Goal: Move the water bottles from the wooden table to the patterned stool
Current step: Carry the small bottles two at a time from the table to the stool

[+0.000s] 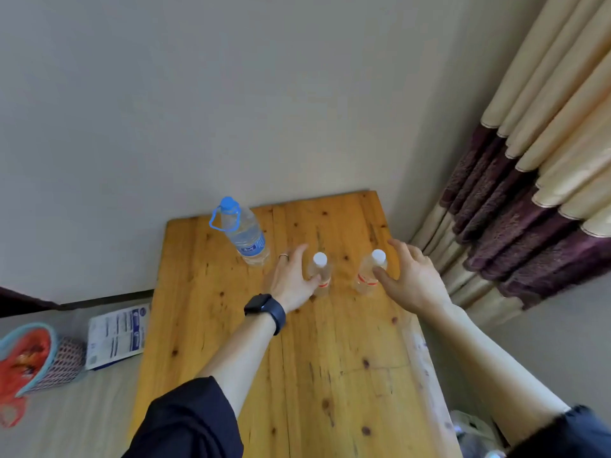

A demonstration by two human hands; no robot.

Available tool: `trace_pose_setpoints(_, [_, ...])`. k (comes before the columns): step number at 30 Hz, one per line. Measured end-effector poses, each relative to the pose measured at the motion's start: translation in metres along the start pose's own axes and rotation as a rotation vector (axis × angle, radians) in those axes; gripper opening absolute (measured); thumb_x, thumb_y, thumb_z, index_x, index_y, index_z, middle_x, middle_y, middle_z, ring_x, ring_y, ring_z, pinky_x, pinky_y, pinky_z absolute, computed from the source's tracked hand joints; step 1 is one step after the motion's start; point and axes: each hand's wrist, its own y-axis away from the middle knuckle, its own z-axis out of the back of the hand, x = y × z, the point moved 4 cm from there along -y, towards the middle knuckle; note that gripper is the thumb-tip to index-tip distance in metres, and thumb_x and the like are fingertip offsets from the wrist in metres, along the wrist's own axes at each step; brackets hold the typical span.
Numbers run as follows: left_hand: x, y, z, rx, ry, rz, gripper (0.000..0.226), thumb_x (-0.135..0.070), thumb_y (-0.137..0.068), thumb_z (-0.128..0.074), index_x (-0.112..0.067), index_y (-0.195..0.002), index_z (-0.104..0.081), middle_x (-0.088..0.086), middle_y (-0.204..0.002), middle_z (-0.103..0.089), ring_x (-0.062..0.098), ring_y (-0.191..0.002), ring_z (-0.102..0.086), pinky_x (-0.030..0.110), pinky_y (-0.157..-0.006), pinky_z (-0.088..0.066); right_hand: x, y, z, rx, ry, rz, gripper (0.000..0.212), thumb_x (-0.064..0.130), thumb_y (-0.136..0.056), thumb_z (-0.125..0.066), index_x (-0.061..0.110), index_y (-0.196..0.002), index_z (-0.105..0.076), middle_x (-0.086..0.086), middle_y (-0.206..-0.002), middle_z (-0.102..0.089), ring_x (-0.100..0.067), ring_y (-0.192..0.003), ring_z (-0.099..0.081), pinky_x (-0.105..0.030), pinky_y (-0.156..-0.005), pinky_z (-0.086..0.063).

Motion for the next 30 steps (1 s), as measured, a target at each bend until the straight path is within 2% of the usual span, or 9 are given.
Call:
trace_pose_setpoints(5, [0.012, -0.040, -0.029, 0.120, 0.002, 0.057, 0.085, -0.054, -0.085, -0.067, -0.039, -0.152, -0.018, 0.012, -0.140, -0.045, 0.031, -0.125, -0.051, 0.040, -0.091, -0.051, -0.018, -0.044, -0.042, 0.115, -0.009, -0.094, 0.082, 0.068, -0.086, -0.052, 0.042, -0.152, -0.011, -0.006, -0.155, -0.033, -0.036, -0.124, -0.052, -0.047, -0.095, -0.050])
trace_pose_setpoints(9, [0.011, -0.059, -0.047, 0.189, -0.008, 0.040, 0.069, -0.049, -0.091, -0.062, -0.040, -0.149, -0.026, 0.010, -0.136, -0.046, 0.032, -0.114, -0.057, 0.038, -0.084, -0.051, -0.027, -0.056, -0.064, 0.124, -0.002, -0.149, 0.081, 0.072, -0.085, -0.051, 0.049, -0.150, -0.008, -0.007, -0.151, -0.039, -0.036, -0.118, -0.058, -0.048, -0.086, -0.054])
trace_pose_setpoints(12, [0.013, -0.066, -0.055, 0.207, 0.023, 0.003, 0.050, -0.045, -0.094, -0.060, -0.034, -0.139, -0.042, 0.008, -0.119, -0.058, 0.030, -0.102, -0.060, 0.036, -0.078, -0.051, -0.033, -0.062, -0.073, 0.118, 0.025, -0.180, 0.066, 0.066, -0.090, -0.049, 0.040, -0.146, -0.023, -0.010, -0.135, -0.053, -0.036, -0.107, -0.061, -0.047, -0.082, -0.054])
trace_pose_setpoints(14, [0.016, -0.068, -0.053, 0.183, 0.054, -0.022, 0.040, -0.045, -0.093, -0.061, -0.031, -0.129, -0.050, 0.003, -0.107, -0.063, 0.026, -0.095, -0.061, 0.033, -0.069, -0.048, -0.032, -0.065, -0.073, 0.089, 0.019, -0.176, 0.044, 0.058, -0.095, -0.049, 0.030, -0.127, -0.038, -0.012, -0.113, -0.062, -0.035, -0.092, -0.061, -0.045, -0.076, -0.054])
trace_pose_setpoints(17, [0.019, -0.063, -0.048, 0.161, 0.068, -0.024, 0.035, -0.042, -0.092, -0.065, -0.030, -0.124, -0.056, 0.001, -0.101, -0.066, 0.022, -0.084, -0.059, 0.027, -0.056, -0.040, -0.026, -0.058, -0.069, 0.079, -0.019, -0.141, 0.029, 0.049, -0.099, -0.048, 0.025, -0.112, -0.040, -0.009, -0.090, -0.062, -0.033, -0.079, -0.059, -0.045, -0.067, -0.053])
trace_pose_setpoints(23, [0.038, -0.007, -0.049, 0.098, 0.162, 0.021, 0.035, -0.040, -0.088, -0.071, -0.034, -0.121, -0.062, -0.001, -0.104, -0.067, 0.019, -0.091, -0.062, 0.027, -0.068, -0.049, -0.014, 0.012, -0.081, 0.094, -0.034, -0.002, 0.029, 0.036, -0.100, -0.054, 0.025, -0.125, -0.045, -0.006, -0.121, -0.062, -0.033, -0.079, -0.061, -0.043, -0.066, -0.053])
trace_pose_setpoints(26, [0.047, 0.033, -0.052, 0.052, 0.180, 0.052, 0.034, -0.040, -0.088, -0.071, -0.032, -0.120, -0.063, -0.006, -0.094, -0.063, 0.013, -0.078, -0.056, 0.009, -0.055, -0.035, -0.007, 0.052, -0.084, 0.135, 0.017, -0.040, 0.032, 0.035, -0.101, -0.053, 0.024, -0.130, -0.047, -0.011, -0.132, -0.060, -0.033, -0.088, -0.064, -0.034, -0.066, -0.042])
trace_pose_setpoints(28, [0.057, 0.059, -0.057, 0.043, 0.175, 0.066, 0.034, -0.041, -0.088, -0.071, -0.032, -0.120, -0.063, -0.006, -0.089, -0.063, 0.011, -0.071, -0.054, 0.010, -0.051, -0.034, -0.003, 0.076, -0.088, 0.183, 0.064, -0.042, 0.034, 0.036, -0.101, -0.051, 0.024, -0.133, -0.046, -0.010, -0.132, -0.061, -0.030, -0.089, -0.065, -0.030, -0.063, -0.033])
trace_pose_setpoints(30, [0.067, 0.082, -0.064, 0.036, 0.170, 0.079, 0.036, -0.044, -0.088, -0.070, -0.032, -0.122, -0.063, -0.007, -0.094, -0.066, 0.012, -0.078, -0.057, 0.011, -0.053, -0.031, -0.001, 0.096, -0.096, 0.210, 0.024, -0.025, 0.031, 0.034, -0.100, -0.054, 0.023, -0.129, -0.046, -0.008, -0.121, -0.066, -0.028, -0.080, -0.065, -0.029, -0.056, -0.030])
